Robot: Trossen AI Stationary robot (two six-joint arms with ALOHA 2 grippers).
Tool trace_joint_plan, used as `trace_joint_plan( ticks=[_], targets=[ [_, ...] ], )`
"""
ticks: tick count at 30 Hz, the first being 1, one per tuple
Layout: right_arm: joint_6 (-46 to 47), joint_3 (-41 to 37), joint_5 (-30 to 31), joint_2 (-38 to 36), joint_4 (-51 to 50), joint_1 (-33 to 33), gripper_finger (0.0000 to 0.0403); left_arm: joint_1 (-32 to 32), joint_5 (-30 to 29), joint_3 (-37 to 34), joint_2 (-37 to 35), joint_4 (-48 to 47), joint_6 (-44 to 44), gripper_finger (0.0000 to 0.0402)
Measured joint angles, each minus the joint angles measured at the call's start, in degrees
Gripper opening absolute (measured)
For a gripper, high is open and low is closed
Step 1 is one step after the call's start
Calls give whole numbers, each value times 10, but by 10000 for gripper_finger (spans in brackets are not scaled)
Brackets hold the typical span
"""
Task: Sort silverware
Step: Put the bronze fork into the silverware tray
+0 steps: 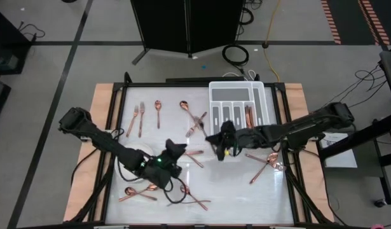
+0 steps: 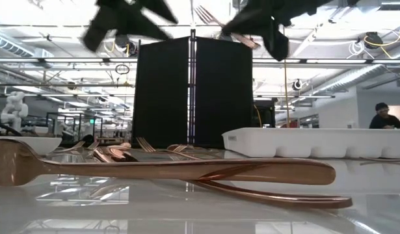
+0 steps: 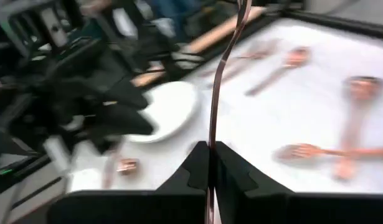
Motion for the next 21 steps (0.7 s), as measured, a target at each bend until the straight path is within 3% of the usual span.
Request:
trace_joint_plan(
  ticks=[4, 8, 12, 15, 18, 21],
  targets=[
    [17, -2, 12, -35, -85, -26, 0, 33, 110, -29, -62, -104, -159, 171],
    [20, -32, 11, -71, -98, -54, 0, 60, 171, -101, -157, -58, -182, 171],
    [41, -91, 10, -109, -70, -86, 0, 86, 227, -191, -274, 87, -170, 171],
    [63, -138, 3, -141, -25, -103, 0, 103, 307, -257, -343, 260, -174, 171],
    [78, -167, -6, -172, -1, -112, 0, 119, 396, -301, -373, 414, -188, 171],
    [79, -170, -2, -191, 5, -115, 0, 129, 450, -324, -377, 465, -180, 171]
  ],
)
